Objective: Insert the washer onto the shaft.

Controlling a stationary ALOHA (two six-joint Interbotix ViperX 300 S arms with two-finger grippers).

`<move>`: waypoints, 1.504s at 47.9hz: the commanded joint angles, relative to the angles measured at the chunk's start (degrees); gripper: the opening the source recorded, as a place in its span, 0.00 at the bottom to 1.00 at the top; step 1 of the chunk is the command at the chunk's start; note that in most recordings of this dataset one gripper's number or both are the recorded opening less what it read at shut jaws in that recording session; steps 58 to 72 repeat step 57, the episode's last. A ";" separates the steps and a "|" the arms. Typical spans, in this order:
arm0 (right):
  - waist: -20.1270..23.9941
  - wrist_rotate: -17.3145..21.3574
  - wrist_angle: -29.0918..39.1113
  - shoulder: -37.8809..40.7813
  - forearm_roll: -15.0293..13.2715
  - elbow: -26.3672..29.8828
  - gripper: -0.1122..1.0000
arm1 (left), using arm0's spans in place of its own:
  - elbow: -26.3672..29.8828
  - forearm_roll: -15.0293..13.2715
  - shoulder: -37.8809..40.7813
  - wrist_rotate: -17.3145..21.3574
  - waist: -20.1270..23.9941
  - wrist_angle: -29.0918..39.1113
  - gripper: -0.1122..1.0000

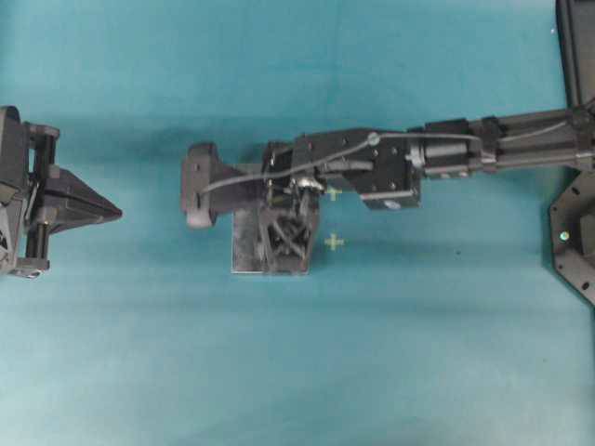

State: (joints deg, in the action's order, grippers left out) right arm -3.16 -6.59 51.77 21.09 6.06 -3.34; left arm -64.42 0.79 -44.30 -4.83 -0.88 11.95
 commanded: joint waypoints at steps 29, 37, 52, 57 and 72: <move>1.58 -0.70 7.91 -10.11 1.76 1.49 0.68 | 0.53 0.18 -0.44 -0.18 0.00 -0.44 0.10; 1.41 -0.88 6.50 -13.01 1.76 -0.35 0.69 | 0.26 0.09 -0.70 -0.26 0.00 -0.53 0.10; -0.26 0.00 -2.46 -21.62 1.85 -8.88 0.70 | -0.79 0.18 -6.06 -0.18 0.00 -0.44 0.10; -0.62 0.35 -3.96 -24.70 1.85 -13.10 0.70 | -1.32 0.09 -8.09 -0.18 -0.09 -0.09 0.10; -0.62 0.35 -3.96 -24.70 1.85 -13.10 0.70 | -1.32 0.09 -8.09 -0.18 -0.09 -0.09 0.10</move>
